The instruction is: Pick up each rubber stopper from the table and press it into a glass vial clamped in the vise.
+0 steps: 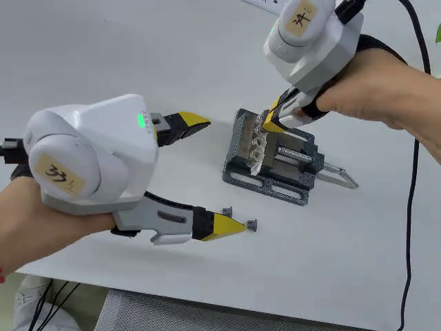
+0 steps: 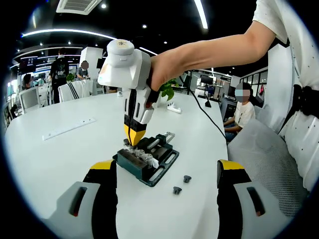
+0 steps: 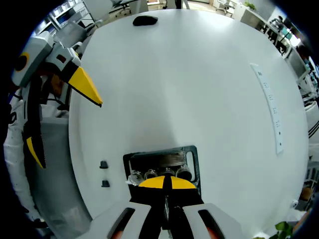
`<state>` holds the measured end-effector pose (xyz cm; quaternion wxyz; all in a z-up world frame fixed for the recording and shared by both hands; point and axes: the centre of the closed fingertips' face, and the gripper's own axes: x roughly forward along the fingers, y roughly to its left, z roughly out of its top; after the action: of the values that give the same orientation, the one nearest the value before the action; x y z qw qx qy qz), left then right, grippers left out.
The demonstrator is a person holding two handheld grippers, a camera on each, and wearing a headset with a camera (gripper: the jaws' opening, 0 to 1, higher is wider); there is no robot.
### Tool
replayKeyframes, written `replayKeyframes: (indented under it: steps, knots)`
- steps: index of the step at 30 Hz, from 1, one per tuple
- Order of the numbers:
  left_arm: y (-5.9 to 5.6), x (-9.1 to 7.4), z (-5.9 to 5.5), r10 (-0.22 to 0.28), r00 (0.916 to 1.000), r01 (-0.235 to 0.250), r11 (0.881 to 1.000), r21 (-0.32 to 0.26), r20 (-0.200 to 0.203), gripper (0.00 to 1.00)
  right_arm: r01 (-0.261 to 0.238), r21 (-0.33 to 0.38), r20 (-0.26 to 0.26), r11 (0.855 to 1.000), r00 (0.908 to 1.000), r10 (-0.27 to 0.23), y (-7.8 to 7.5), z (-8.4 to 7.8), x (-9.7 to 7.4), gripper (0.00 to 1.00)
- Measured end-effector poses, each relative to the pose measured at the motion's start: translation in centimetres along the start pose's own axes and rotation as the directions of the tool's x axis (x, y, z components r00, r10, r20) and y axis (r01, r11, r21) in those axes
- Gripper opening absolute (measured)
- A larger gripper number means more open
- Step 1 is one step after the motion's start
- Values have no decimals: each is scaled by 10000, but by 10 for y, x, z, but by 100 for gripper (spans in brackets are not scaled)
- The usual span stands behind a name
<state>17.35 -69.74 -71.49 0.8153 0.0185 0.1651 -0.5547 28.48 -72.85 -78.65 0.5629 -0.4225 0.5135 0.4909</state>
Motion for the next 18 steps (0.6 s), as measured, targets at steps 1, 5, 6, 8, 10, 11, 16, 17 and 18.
replayKeyframes:
  steps: [1, 5, 6, 8, 10, 11, 16, 17, 18]
  knots:
    - [0, 0, 0, 1, 10000, -1, 10000, 1, 0, 82, 71, -38, 19, 10000, 10000, -70, 0, 0, 0, 0]
    - [-1, 0, 2, 12, 10000, -12, 10000, 20, 5, 82, 529, -445, 275, 9976, 9983, -517, -2, 0, 2, 0]
    - [-1, 0, 2, 2, 10000, -2, 10000, 33, -10, 81, 554, -421, 320, 9976, 9980, -541, -1, -1, 2, 0]
    - [-2, -1, 2, -14, 10000, 14, 10000, 71, -7, 81, 644, -351, 514, 9973, 9967, -625, -3, 0, 2, 0]
    - [-2, -2, 3, 18, 10000, -18, 9999, 99, -26, 81, 717, -45, 817, 9974, 9941, -711, -5, 1, 2, 0]
    - [-2, -3, 4, 36, 10000, -36, 9999, 102, -8, 82, 753, -2, 889, 9972, 9932, -750, -5, 1, 2, 0]
    - [-4, -6, 4, 76, 9999, -75, 9998, 194, -77, 82, 754, 328, 1279, 9966, 9886, -790, -6, 1, 0, 0]
    - [-4, -6, 4, 93, 9999, -91, 9998, 180, -91, 82, 739, 479, 1339, 9961, 9878, -798, -6, 2, 0, 0]
    - [-4, -7, 4, 96, 9999, -94, 9998, 177, -99, 82, 777, 355, 1350, 9963, 9875, -818, -6, 2, 0, 0]
